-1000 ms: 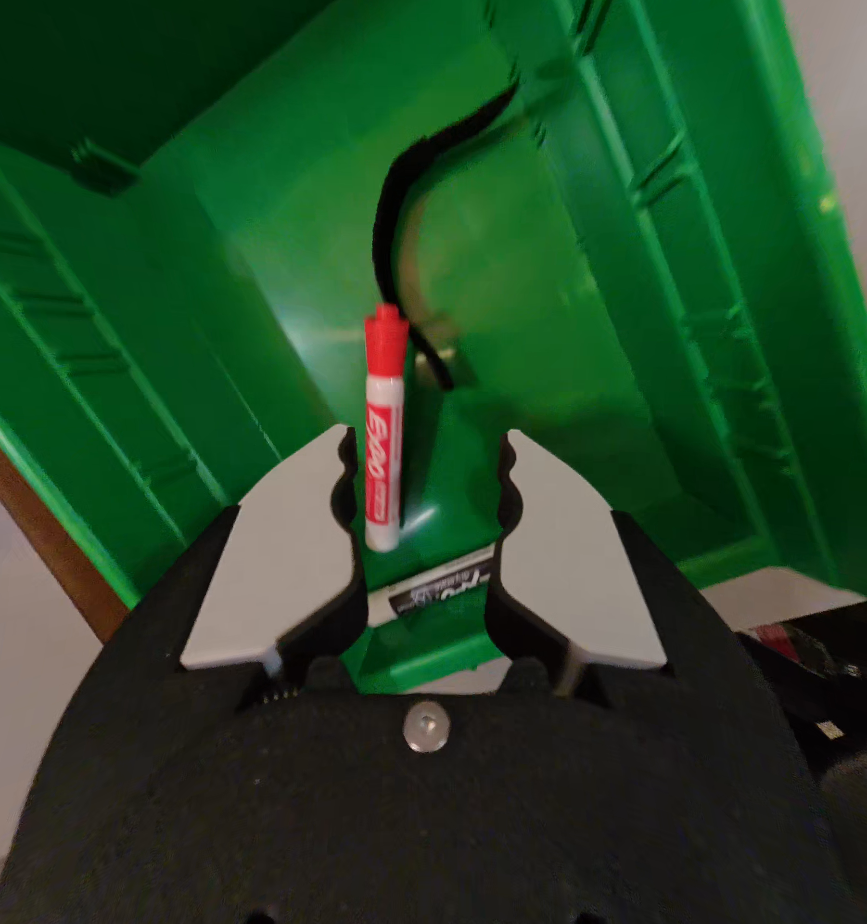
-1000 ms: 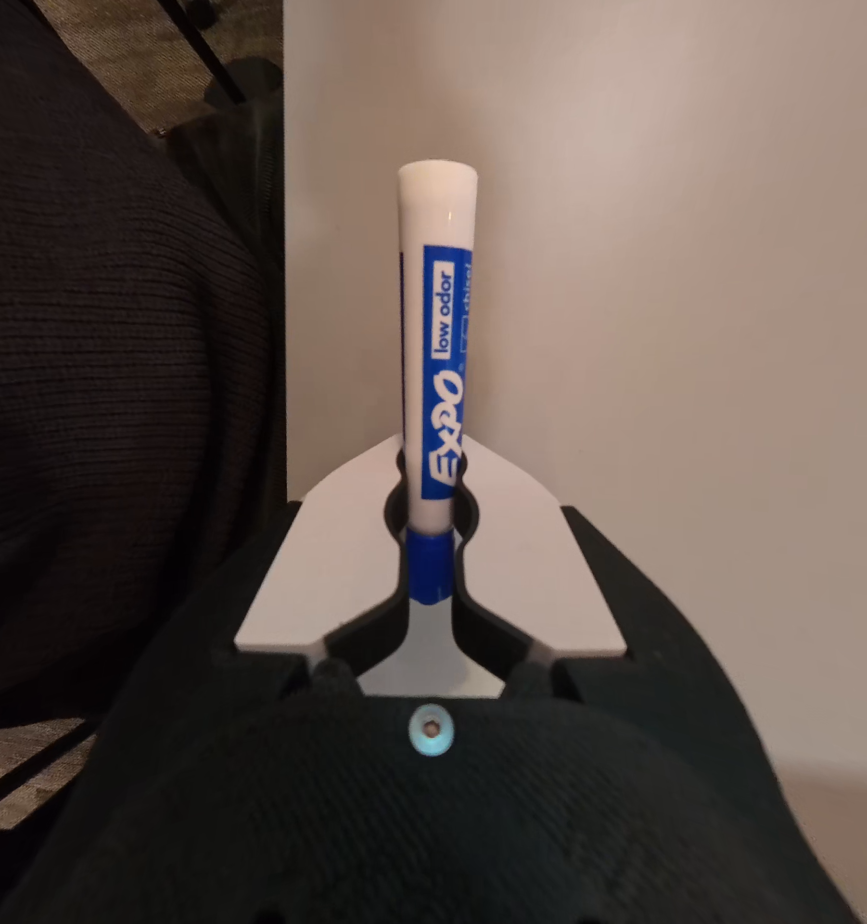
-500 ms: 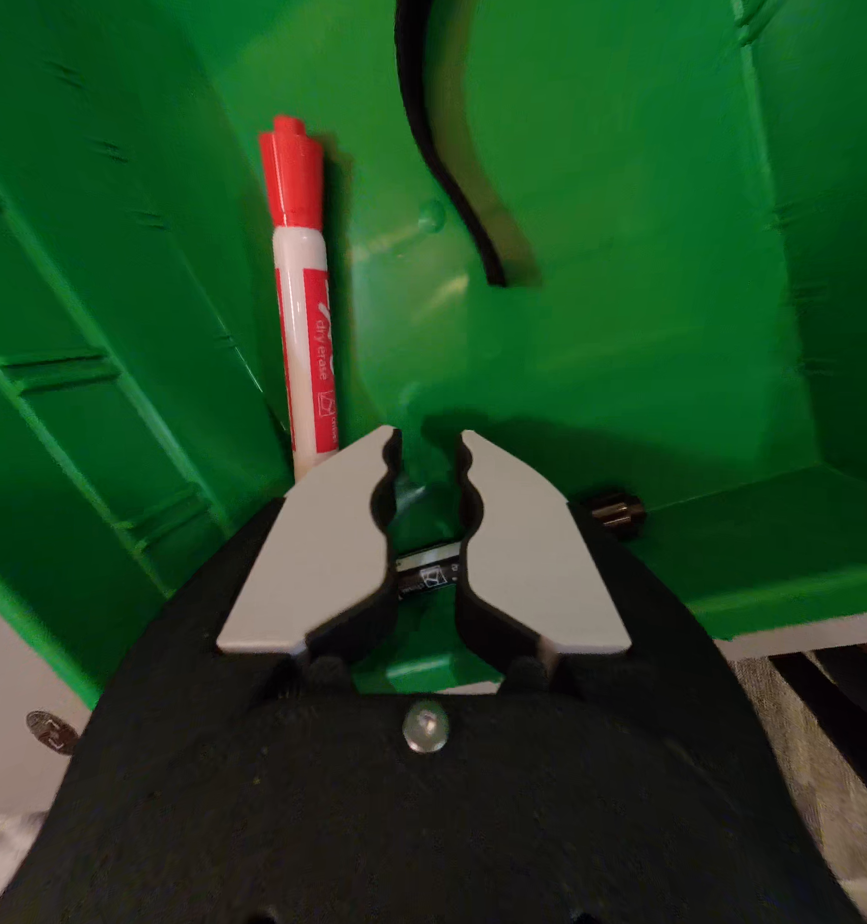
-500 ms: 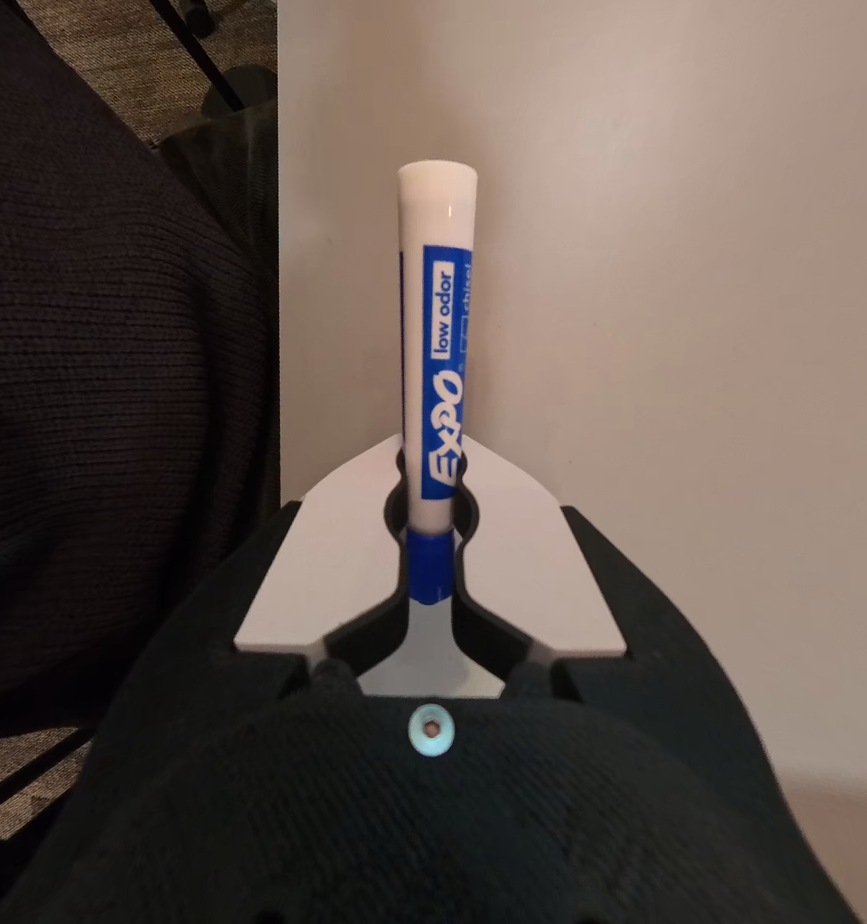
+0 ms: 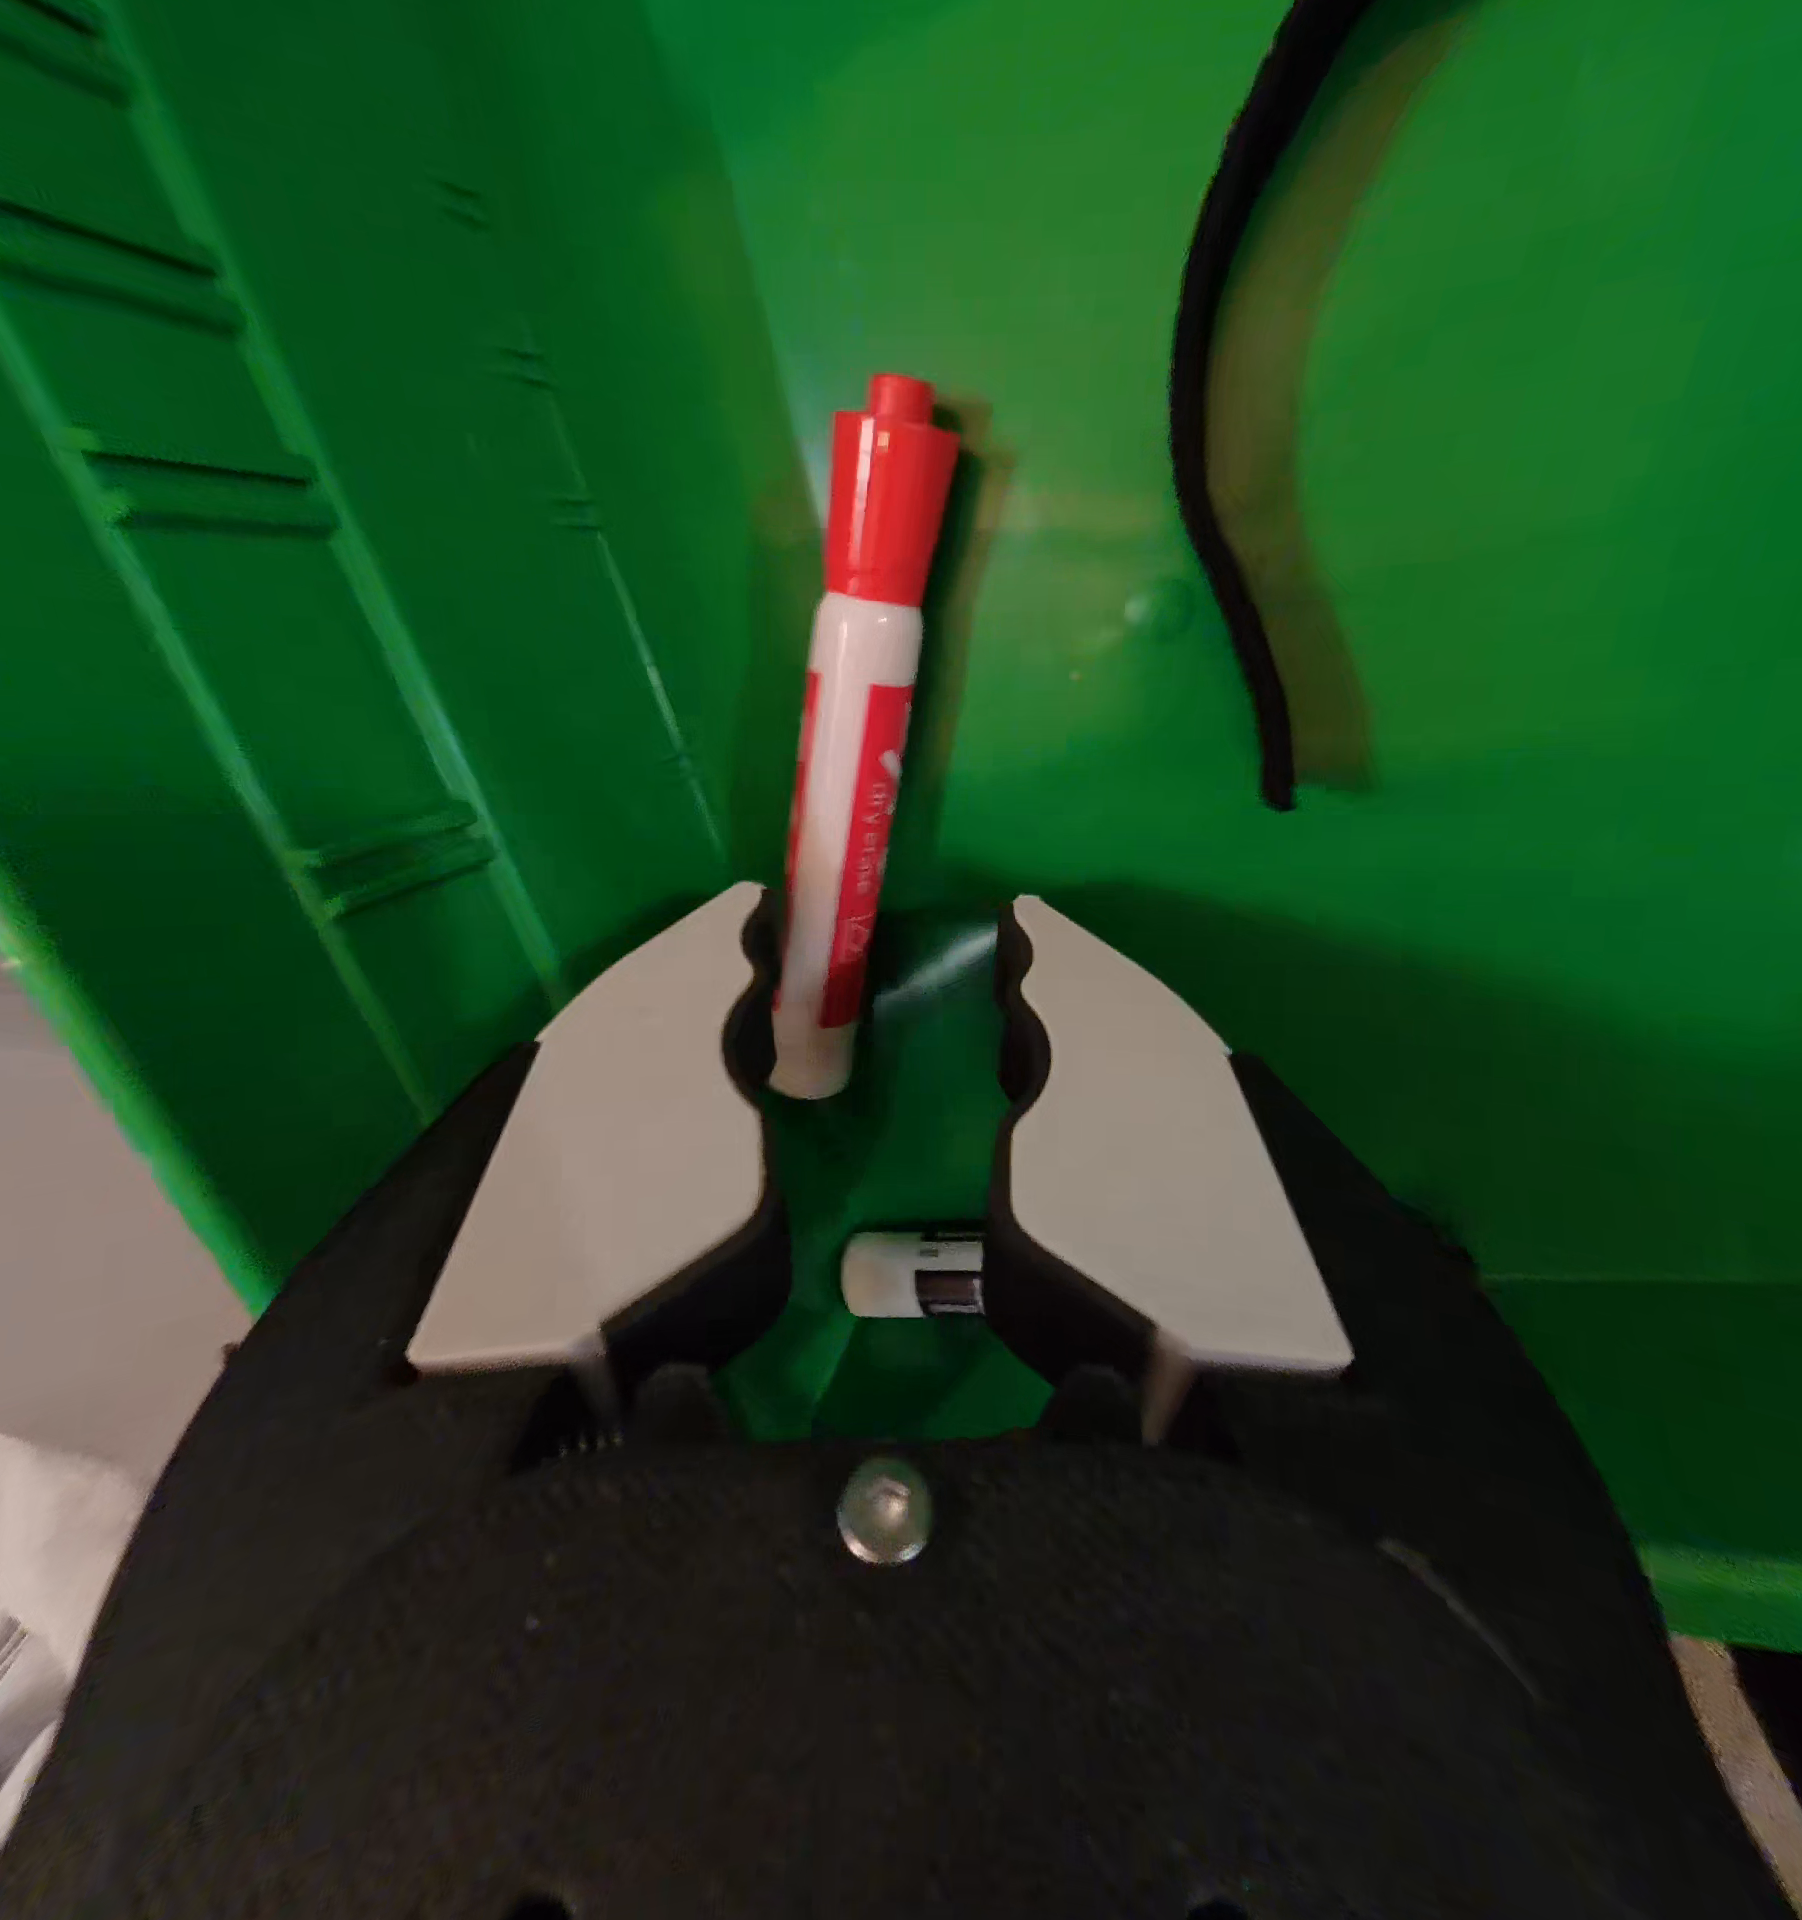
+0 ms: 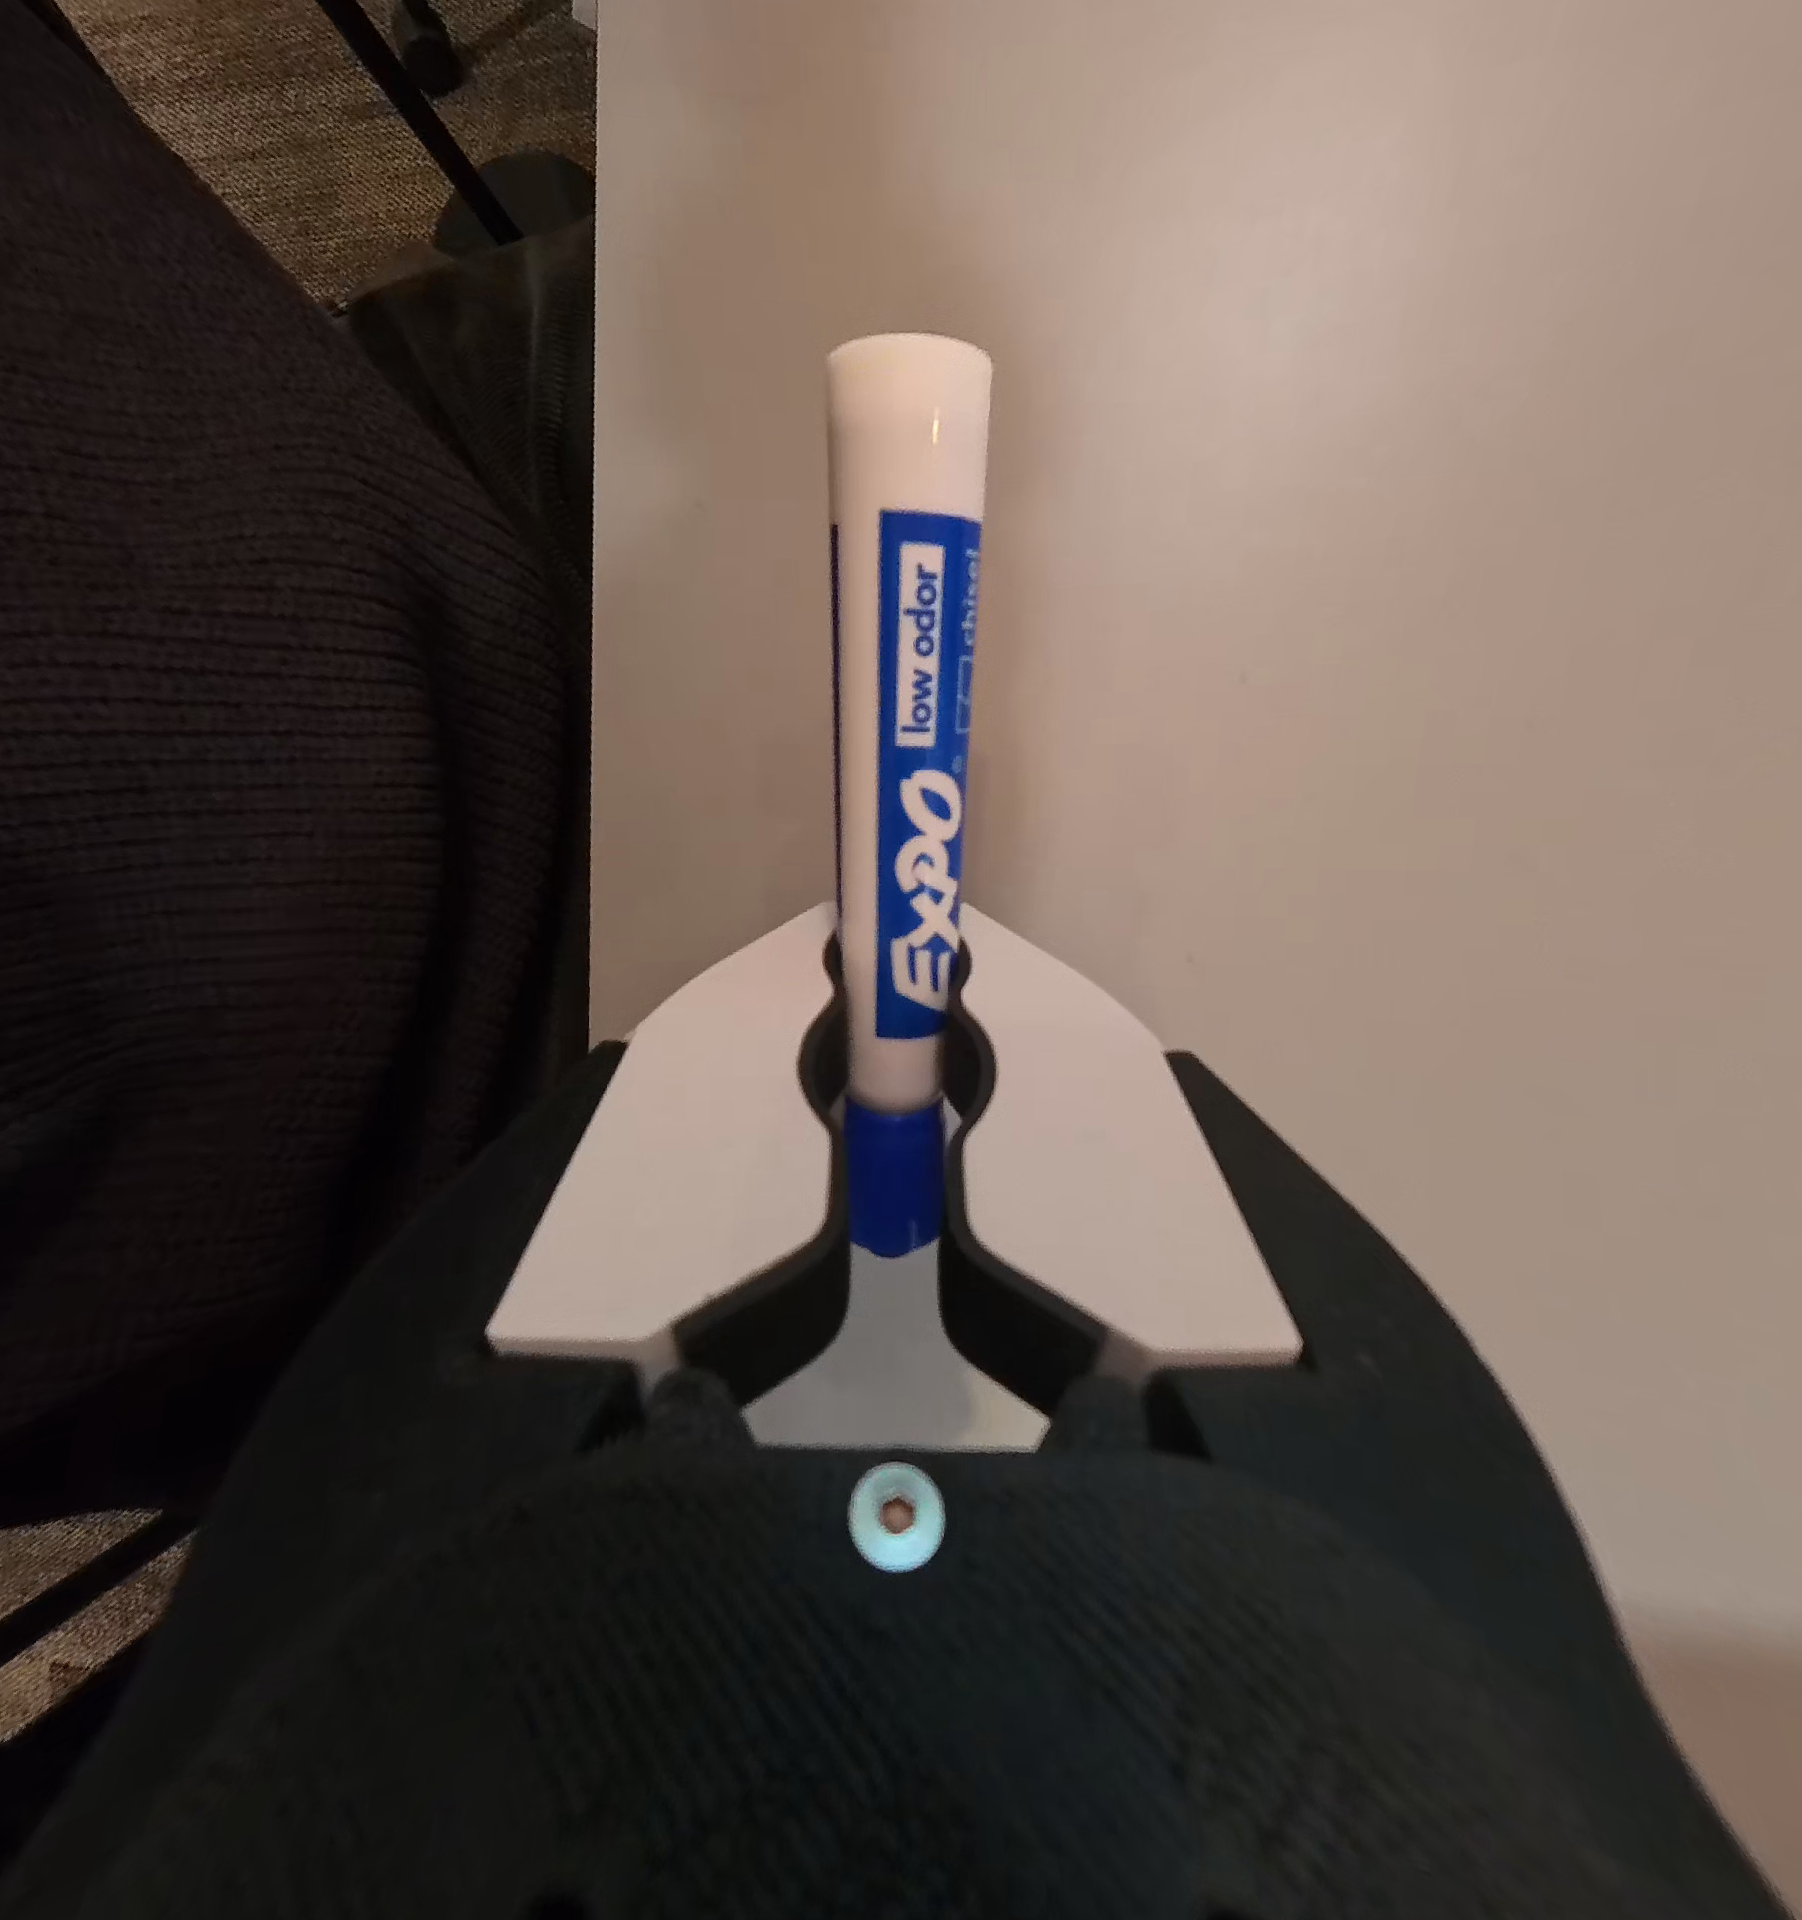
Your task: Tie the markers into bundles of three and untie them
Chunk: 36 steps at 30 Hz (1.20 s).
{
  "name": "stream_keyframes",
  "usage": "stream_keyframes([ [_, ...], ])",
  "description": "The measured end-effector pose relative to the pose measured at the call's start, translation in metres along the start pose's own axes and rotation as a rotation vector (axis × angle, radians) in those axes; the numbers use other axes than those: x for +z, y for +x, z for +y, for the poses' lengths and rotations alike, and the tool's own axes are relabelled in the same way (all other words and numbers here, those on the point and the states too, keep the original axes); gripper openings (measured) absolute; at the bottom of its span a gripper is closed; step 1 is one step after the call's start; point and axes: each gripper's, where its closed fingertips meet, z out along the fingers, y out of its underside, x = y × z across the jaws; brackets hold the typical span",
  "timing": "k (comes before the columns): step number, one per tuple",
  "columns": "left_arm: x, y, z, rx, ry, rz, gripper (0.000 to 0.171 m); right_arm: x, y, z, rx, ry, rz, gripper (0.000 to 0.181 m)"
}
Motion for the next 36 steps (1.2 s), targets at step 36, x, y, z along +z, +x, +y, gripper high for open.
stream_keyframes([
  [36, -0.209, 0.127, -0.052, 0.393, 0.589, -0.057, 0.002, -0.004, 0.01, 0.008, 0.027, -0.009, 0.014, 0.014],
])
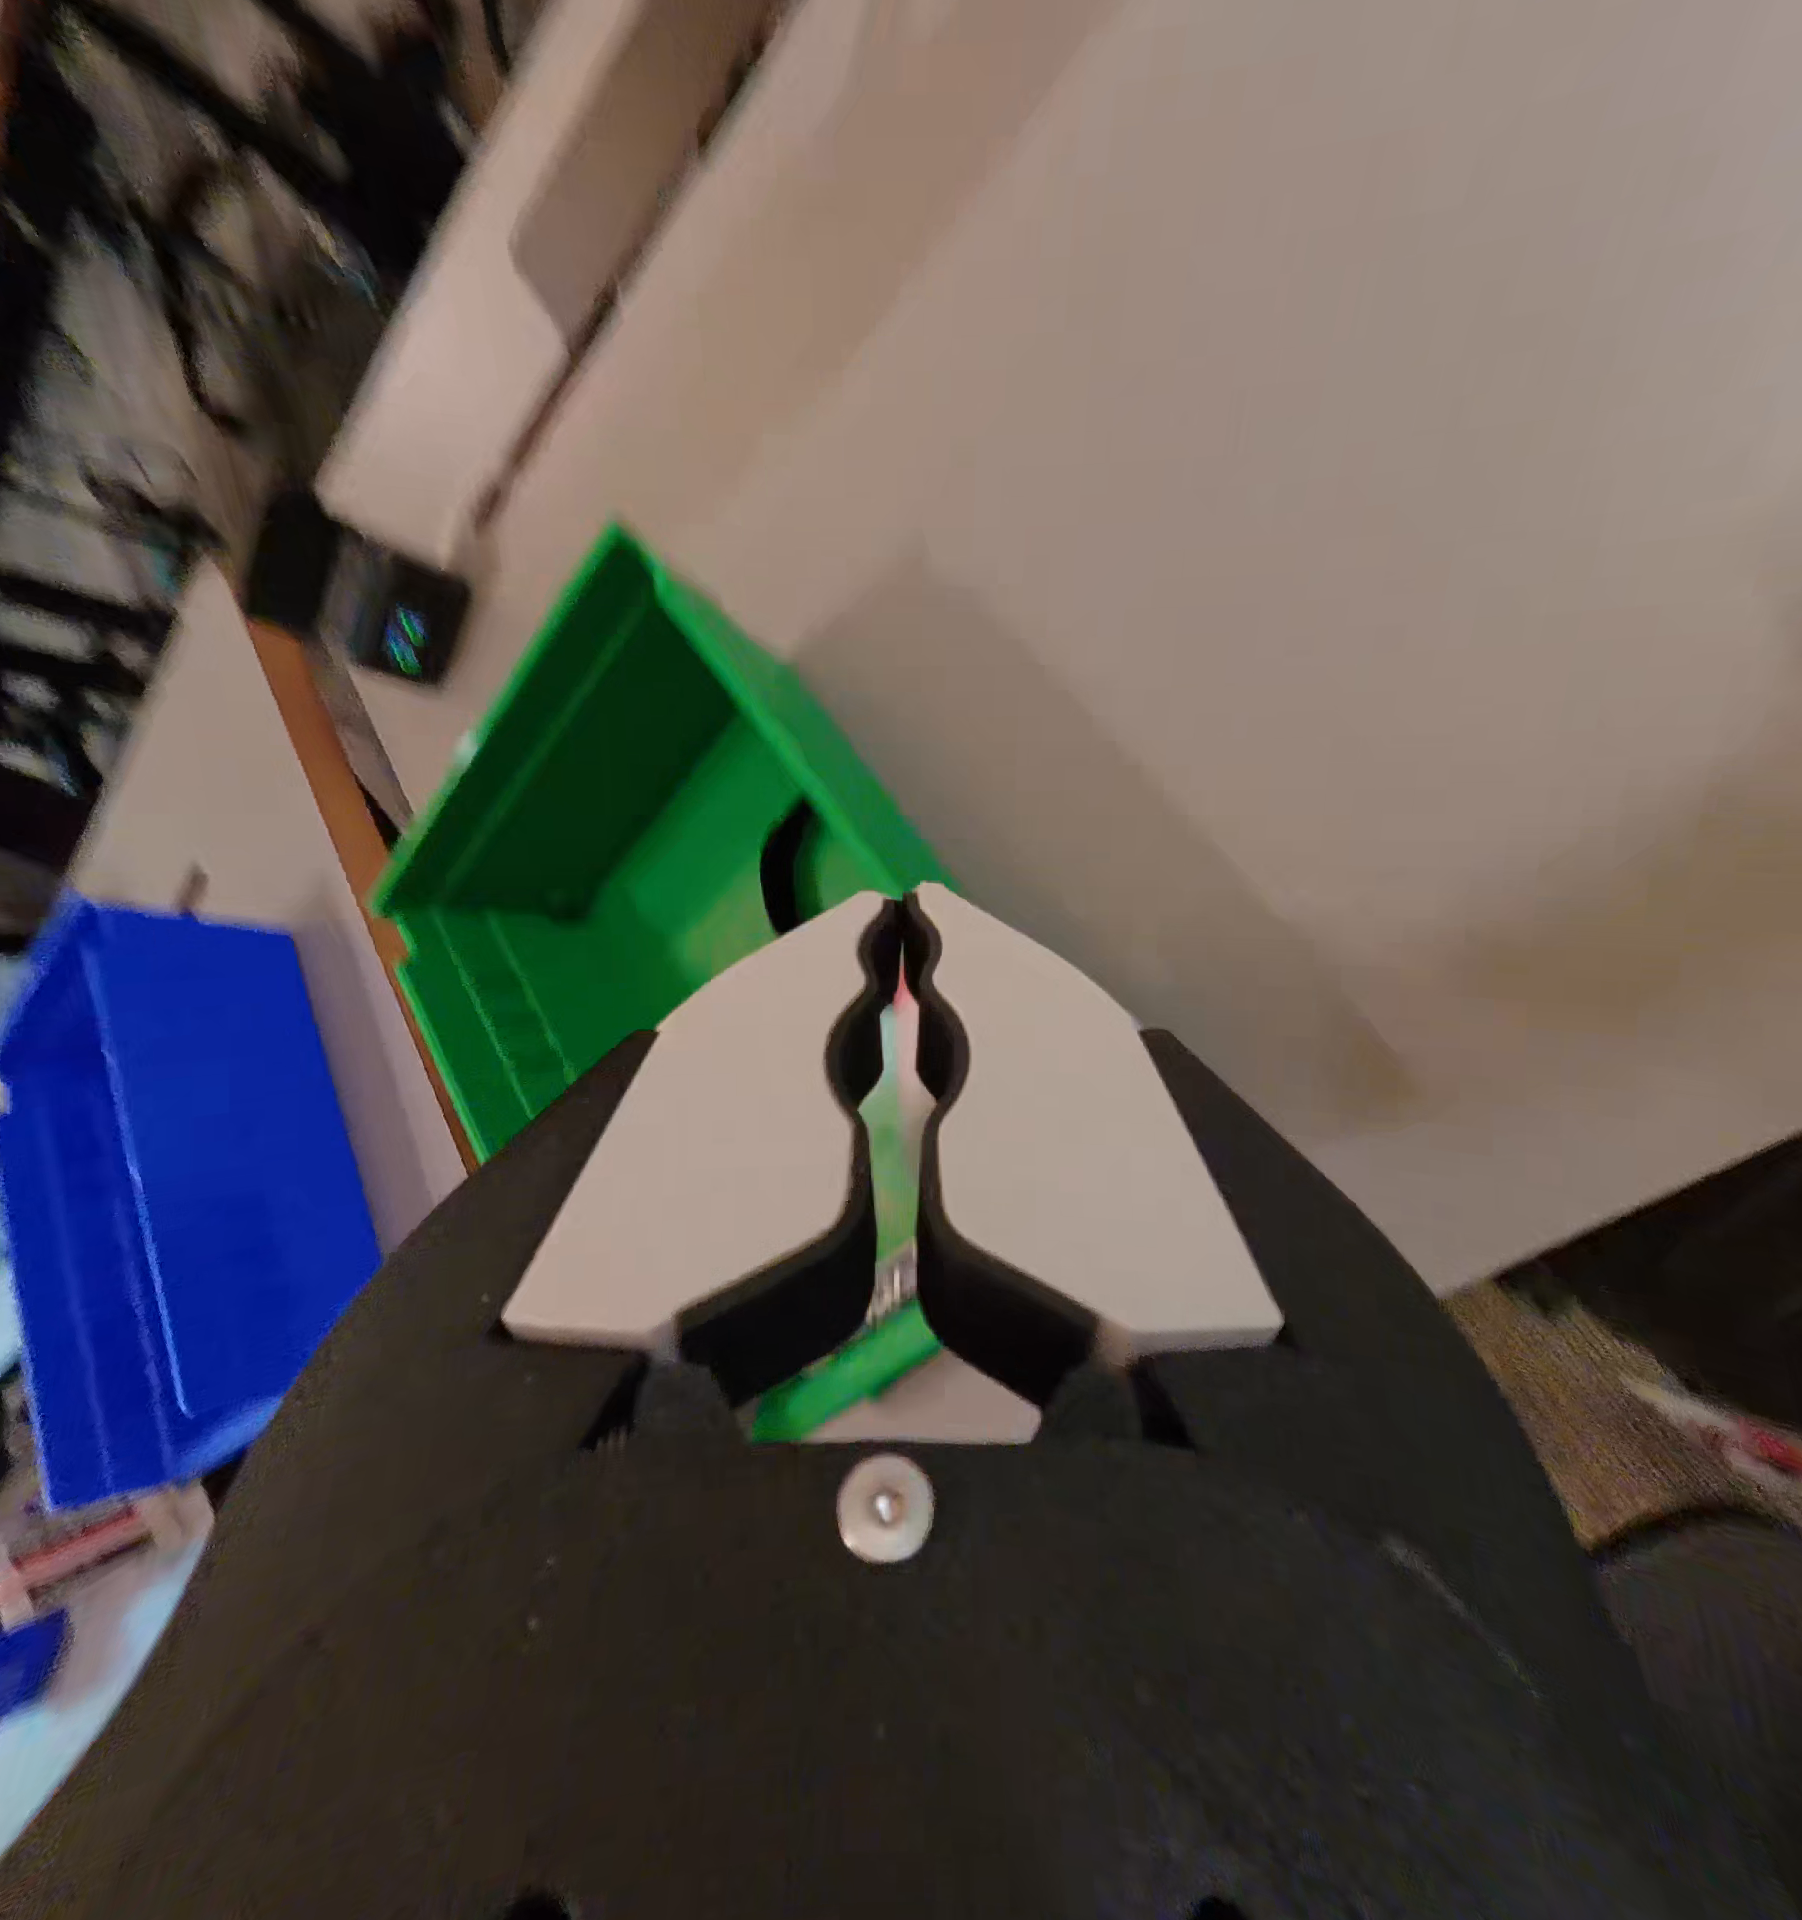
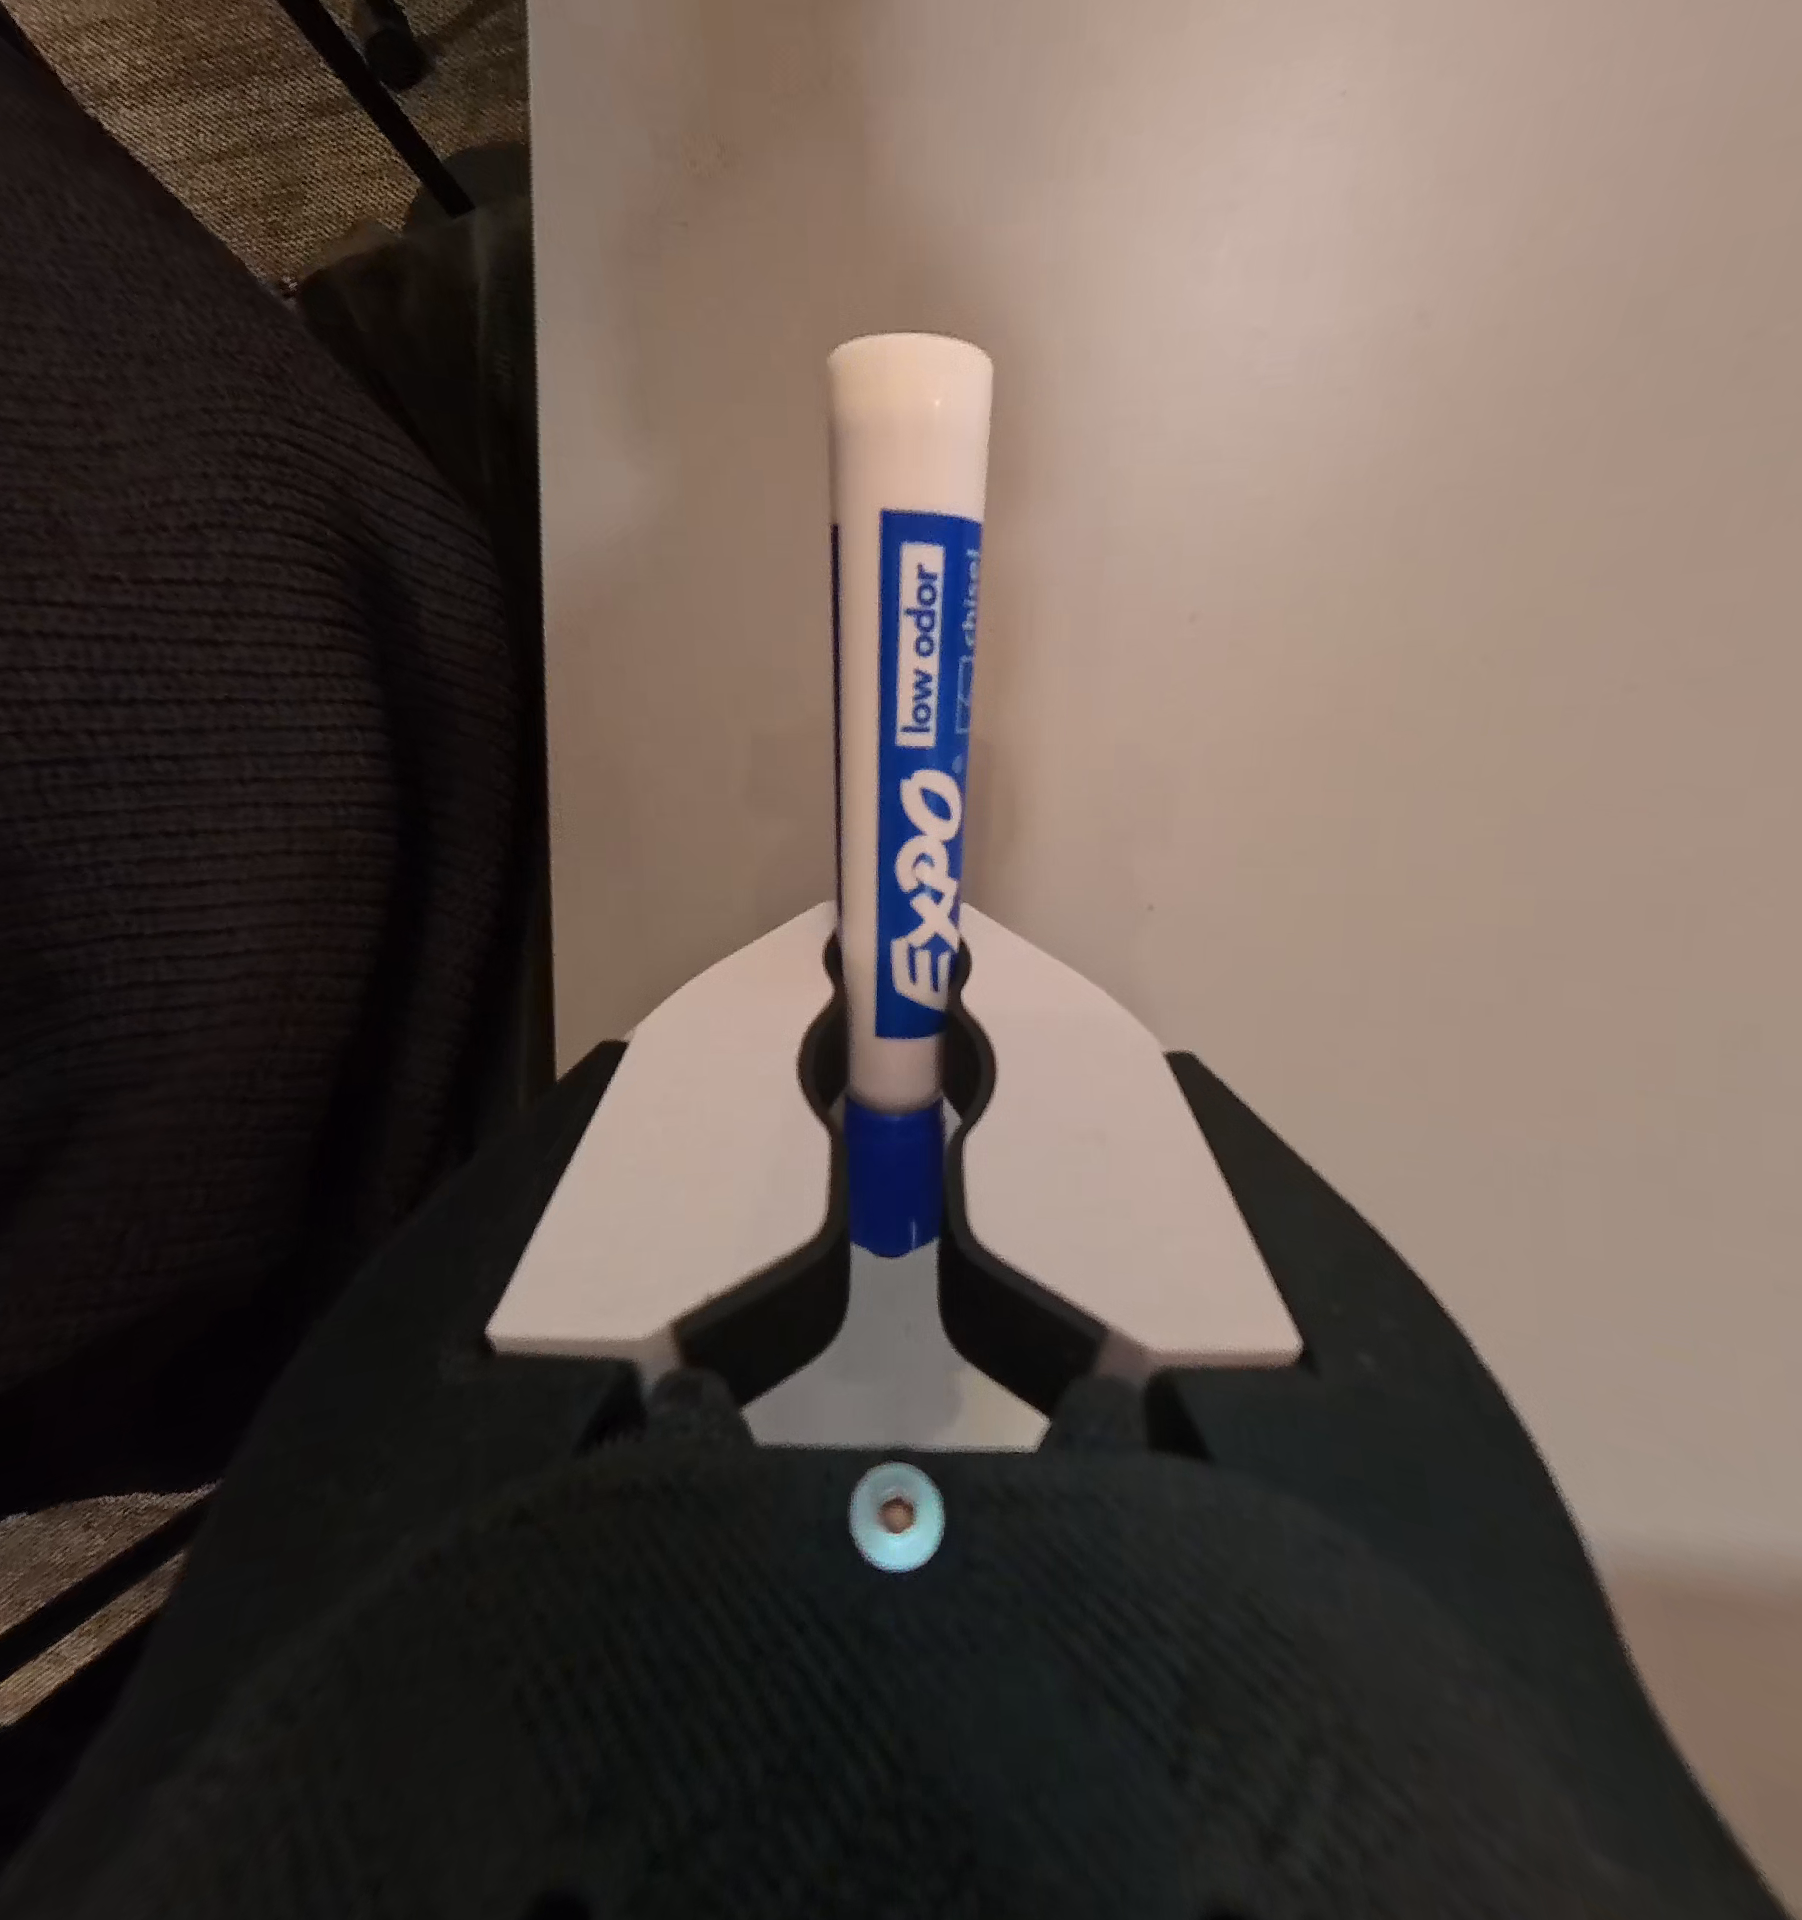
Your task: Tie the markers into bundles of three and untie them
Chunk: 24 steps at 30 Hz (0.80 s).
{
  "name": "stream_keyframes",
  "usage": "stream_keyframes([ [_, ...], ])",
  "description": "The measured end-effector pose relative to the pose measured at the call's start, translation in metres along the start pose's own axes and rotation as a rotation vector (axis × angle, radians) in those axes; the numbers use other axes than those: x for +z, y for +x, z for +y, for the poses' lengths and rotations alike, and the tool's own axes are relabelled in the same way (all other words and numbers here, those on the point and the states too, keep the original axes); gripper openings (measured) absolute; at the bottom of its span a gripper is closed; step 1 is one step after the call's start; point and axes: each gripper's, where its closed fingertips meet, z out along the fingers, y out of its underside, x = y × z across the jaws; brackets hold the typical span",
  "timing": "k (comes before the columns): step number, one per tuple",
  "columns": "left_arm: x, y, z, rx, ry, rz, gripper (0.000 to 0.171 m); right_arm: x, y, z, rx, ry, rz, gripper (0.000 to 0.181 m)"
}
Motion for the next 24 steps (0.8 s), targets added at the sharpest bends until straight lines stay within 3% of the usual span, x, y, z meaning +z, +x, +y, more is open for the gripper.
stream_keyframes([
  [1, -0.004, 0.007, -0.015, 0.016, 0.045, -0.023, 0.002, -0.001, -0.001, 0.0, -0.003, -0.001, 0.0, 0.014],
  [4, -0.001, 0.022, -0.029, 0.037, 0.012, -0.044, 0.001, -0.003, -0.003, 0.0, -0.011, 0.0, 0.009, 0.014],
  [7, 0.011, -0.004, -0.01, -0.004, -0.039, -0.149, 0.002, -0.007, -0.006, -0.001, -0.026, 0.008, 0.017, 0.014],
  [12, 0.017, -0.049, 0.061, -0.364, -0.1, -0.079, 0.001, -0.012, -0.011, 0.001, -0.031, 0.021, 0.02, 0.014],
  [13, 0.017, -0.052, 0.077, -0.424, -0.121, -0.046, 0.008, -0.012, -0.011, 0.002, -0.028, 0.02, 0.021, 0.014],
  [15, 0.016, -0.055, 0.104, -0.499, -0.147, 0.022, 0.027, -0.012, -0.009, 0.003, -0.019, 0.017, 0.022, 0.014],
  [18, 0.005, -0.068, 0.137, -0.539, -0.156, -0.024, 0.027, -0.011, -0.008, 0.004, -0.014, 0.015, 0.024, 0.014],
  [20, -0.007, -0.076, 0.177, -0.608, -0.231, -0.118, 0.037, -0.01, -0.009, 0.004, -0.016, 0.015, 0.024, 0.014],
  [24, -0.025, -0.044, 0.271, -0.828, -0.301, -0.156, 0.054, -0.01, -0.009, 0.004, -0.01, 0.012, 0.033, 0.014],
])
